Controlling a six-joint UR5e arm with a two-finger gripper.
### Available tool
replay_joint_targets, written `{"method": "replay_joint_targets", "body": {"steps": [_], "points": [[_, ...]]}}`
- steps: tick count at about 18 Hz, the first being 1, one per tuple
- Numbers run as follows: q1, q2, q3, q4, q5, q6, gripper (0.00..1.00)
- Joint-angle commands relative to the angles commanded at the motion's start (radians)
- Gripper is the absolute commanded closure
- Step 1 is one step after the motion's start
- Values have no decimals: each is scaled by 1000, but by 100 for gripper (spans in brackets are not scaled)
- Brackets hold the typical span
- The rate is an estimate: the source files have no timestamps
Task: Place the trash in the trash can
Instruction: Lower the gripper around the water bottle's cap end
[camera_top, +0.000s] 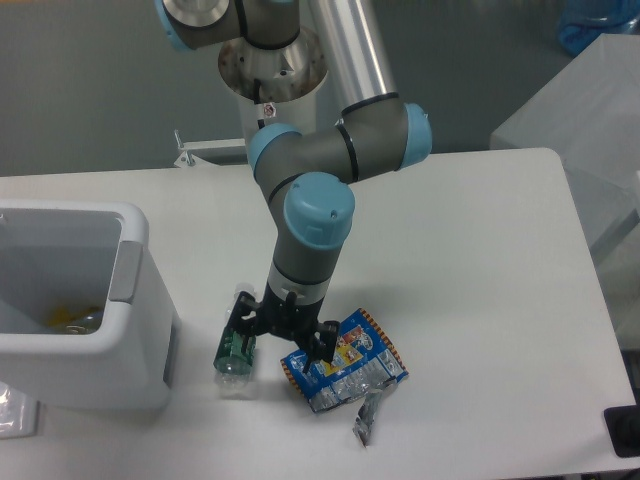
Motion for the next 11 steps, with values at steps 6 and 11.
{"method": "replay_joint_targets", "body": {"steps": [6,11], "points": [[-6,-8,-15,0,17,0,0],[-17,-31,-14,24,15,-9,0]]}}
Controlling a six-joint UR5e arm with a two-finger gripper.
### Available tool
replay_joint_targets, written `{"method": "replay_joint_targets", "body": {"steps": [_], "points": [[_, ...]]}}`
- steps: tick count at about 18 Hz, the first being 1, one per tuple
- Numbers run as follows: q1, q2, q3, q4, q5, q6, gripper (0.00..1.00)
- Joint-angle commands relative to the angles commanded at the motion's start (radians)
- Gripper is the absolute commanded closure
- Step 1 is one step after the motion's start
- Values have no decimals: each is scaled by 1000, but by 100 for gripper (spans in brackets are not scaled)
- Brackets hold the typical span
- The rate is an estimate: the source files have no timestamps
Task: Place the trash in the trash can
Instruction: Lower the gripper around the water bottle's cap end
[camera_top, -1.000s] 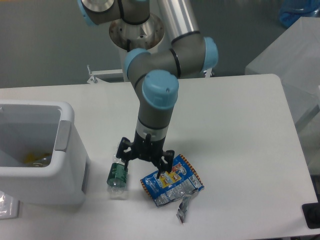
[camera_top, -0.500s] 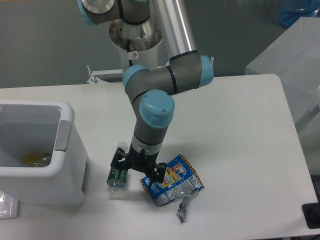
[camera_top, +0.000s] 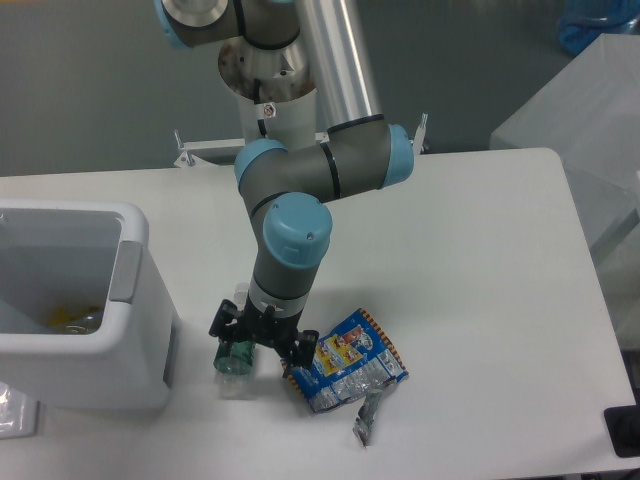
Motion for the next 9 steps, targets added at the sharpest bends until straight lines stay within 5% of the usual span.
{"method": "replay_joint_targets", "body": {"steps": [9], "points": [[-41,-21,-2,18,2,-60,0]]}}
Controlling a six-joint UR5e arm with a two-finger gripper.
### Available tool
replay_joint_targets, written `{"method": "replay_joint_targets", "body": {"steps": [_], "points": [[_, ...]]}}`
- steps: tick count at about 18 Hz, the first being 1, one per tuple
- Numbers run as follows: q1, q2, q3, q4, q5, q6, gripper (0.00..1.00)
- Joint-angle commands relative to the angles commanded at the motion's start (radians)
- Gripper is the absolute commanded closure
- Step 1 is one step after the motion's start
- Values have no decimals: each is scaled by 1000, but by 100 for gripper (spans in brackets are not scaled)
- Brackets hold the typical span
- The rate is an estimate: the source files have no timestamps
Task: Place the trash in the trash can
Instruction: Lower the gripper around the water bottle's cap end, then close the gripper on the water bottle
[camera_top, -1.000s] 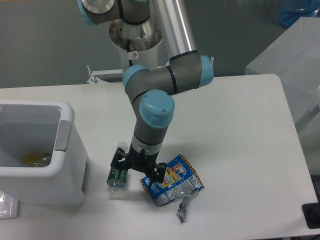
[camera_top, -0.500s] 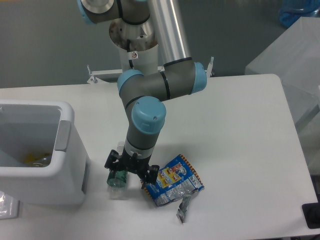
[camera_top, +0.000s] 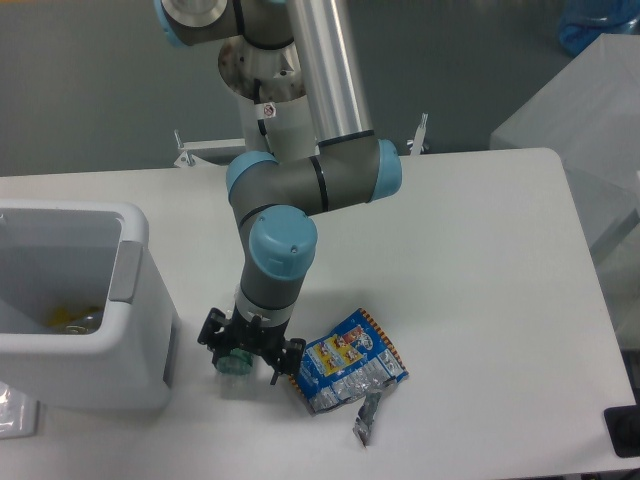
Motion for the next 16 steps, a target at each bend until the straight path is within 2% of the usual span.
{"method": "replay_joint_targets", "body": {"steps": [16], "points": [[-26,-40,0,2,21,2,0]]}}
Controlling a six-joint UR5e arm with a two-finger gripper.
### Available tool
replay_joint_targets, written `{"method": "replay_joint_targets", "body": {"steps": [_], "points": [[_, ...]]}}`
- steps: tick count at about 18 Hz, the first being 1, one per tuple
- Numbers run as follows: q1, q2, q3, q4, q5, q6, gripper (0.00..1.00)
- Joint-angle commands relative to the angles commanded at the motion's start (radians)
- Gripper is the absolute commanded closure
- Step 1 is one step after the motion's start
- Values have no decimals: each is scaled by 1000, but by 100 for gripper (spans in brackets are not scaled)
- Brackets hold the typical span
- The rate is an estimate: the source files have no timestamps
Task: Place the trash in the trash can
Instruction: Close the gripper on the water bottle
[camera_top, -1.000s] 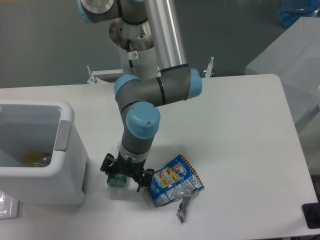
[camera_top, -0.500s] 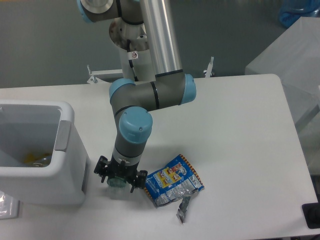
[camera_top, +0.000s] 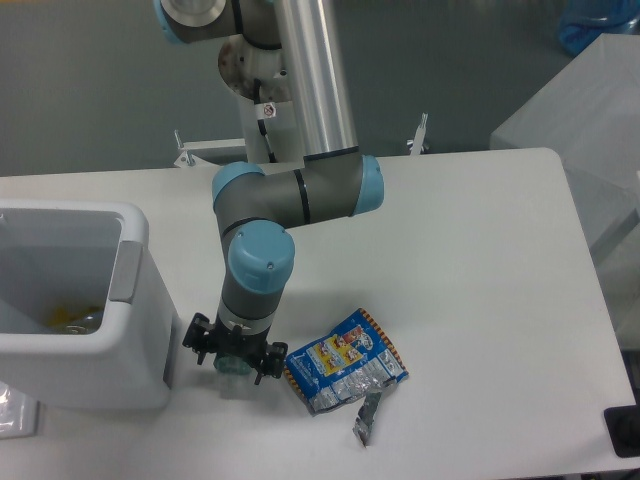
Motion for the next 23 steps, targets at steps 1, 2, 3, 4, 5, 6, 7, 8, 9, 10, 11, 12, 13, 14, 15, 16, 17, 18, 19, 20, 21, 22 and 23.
{"method": "replay_joint_targets", "body": {"steps": [1,2,3,4,5,6,7,8,9,10,11,12,13,14,15,16,17,18,19,20,21,22,23], "points": [[0,-3,-1,0,2,0,0],[0,-2,-3,0,3,0,0],[-2,0,-6,2,8,2,0],[-2,-2,-6,2,8,0,0],[-2,-5,-5,2,9,0,0],[-2,-8,-3,2,9,0,0],[-2,-8,-3,2,9,0,0],[-2,-8,-3,2,9,0,0],[-2,-9,0,0,9,-2,1],[-2,-9,2,0,9,-2,3],[-2,-9,2,2,9,-2,3],[-2,-9,0,2,9,-2,4],[-2,-9,0,2,9,-2,5],[-2,-9,-1,2,9,-2,6],[-2,-8,-3,2,9,-2,7],[-2,-8,-5,2,9,-2,9],[-2,-8,-5,0,9,-2,11],[-2,-8,-6,0,18,-2,11],[-2,-8,-5,0,32,-2,11],[-2,-8,-5,2,40,-2,12],[-2,-8,-5,2,41,-2,12],[-2,-8,-3,2,41,-2,12],[-2,-8,-3,2,41,-2,12]]}}
